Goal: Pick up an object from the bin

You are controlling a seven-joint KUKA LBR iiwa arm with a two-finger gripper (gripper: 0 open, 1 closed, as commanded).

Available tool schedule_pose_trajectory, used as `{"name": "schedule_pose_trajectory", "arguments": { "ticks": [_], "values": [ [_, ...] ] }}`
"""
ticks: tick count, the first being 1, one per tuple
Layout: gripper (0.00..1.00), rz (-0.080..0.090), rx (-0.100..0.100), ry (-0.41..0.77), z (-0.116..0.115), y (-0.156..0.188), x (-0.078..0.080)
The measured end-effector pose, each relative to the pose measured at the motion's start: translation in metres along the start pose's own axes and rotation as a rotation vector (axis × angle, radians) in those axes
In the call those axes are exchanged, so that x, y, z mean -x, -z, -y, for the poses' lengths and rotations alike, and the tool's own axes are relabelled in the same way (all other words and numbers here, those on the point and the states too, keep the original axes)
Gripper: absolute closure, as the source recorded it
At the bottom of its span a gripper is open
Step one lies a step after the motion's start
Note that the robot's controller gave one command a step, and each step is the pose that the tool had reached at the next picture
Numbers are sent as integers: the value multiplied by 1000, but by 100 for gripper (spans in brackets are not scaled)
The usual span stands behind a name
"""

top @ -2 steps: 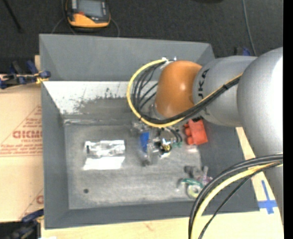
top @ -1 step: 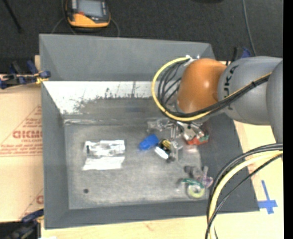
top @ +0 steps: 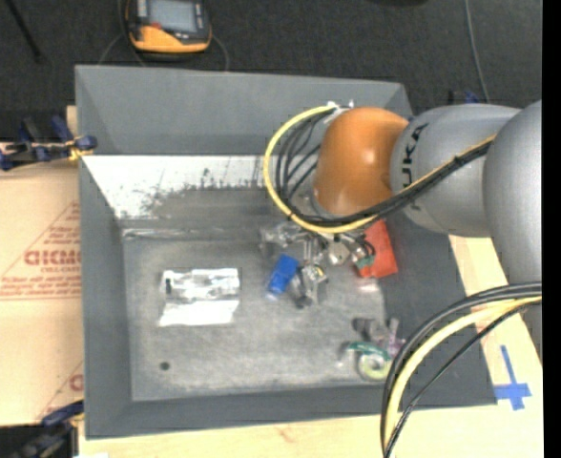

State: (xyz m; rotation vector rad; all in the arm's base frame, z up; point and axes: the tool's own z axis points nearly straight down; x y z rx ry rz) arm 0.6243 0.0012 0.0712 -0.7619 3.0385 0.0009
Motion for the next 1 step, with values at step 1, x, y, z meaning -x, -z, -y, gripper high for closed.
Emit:
{"name": "schedule_pose_trajectory", "arguments": {
  "ticks": [1],
  "values": [
    [100,-1,0,-2,1,0,-1]
  ]
}}
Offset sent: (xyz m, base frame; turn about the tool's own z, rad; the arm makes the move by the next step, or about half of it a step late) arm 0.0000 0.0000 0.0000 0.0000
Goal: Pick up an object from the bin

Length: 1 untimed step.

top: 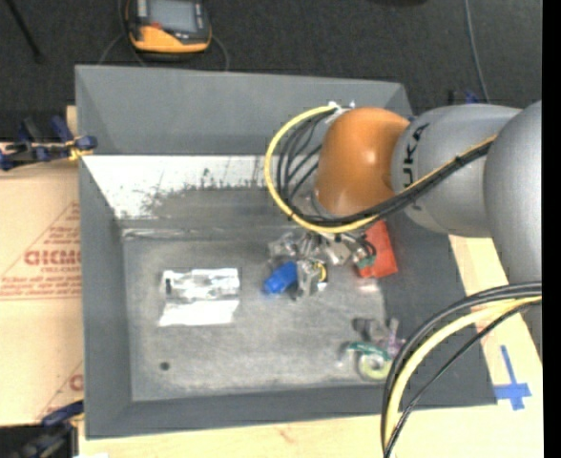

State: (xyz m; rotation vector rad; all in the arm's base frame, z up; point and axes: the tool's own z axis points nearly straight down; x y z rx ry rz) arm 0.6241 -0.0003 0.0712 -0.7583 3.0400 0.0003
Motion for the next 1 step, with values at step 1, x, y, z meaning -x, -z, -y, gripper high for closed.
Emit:
{"name": "schedule_pose_trajectory", "arguments": {
  "ticks": [1],
  "values": [
    [100,3,-4,95,-9,116,-17]
  ]
}}
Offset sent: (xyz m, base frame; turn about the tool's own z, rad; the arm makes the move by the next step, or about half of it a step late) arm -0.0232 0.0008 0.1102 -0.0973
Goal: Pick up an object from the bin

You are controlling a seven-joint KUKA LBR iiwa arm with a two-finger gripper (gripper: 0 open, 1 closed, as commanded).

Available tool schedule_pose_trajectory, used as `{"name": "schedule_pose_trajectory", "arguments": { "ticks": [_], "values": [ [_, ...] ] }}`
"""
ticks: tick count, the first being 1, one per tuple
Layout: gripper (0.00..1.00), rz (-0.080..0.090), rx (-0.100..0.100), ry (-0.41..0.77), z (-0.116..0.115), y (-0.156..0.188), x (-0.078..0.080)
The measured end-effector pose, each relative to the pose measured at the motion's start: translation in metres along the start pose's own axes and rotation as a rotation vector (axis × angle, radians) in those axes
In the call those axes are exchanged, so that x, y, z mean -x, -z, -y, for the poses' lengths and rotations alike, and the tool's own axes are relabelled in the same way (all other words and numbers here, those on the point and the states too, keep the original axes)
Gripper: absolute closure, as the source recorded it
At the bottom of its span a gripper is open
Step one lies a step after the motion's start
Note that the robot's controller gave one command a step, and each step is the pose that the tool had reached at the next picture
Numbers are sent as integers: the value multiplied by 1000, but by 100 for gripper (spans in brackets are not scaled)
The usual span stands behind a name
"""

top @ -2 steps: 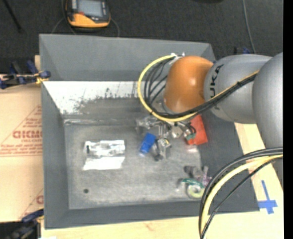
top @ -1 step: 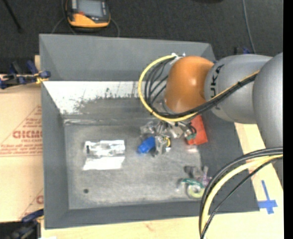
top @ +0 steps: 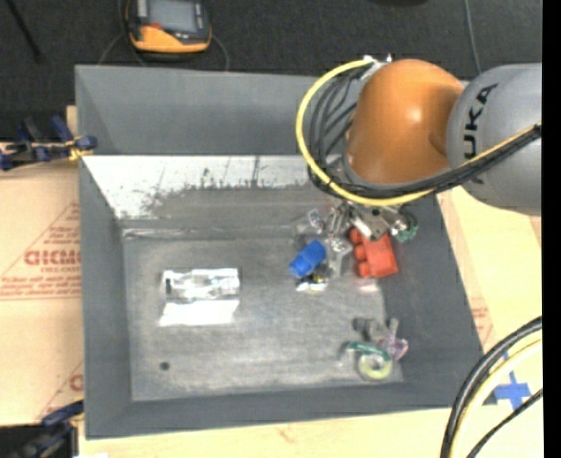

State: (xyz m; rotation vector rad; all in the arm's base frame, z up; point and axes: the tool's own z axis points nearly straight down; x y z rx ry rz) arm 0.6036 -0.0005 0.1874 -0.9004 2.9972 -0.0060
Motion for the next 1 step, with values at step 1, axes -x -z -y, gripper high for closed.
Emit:
{"name": "schedule_pose_trajectory", "arguments": {
  "ticks": [1],
  "values": [
    [100,0,2,571,0,84,36]
  ]
}}
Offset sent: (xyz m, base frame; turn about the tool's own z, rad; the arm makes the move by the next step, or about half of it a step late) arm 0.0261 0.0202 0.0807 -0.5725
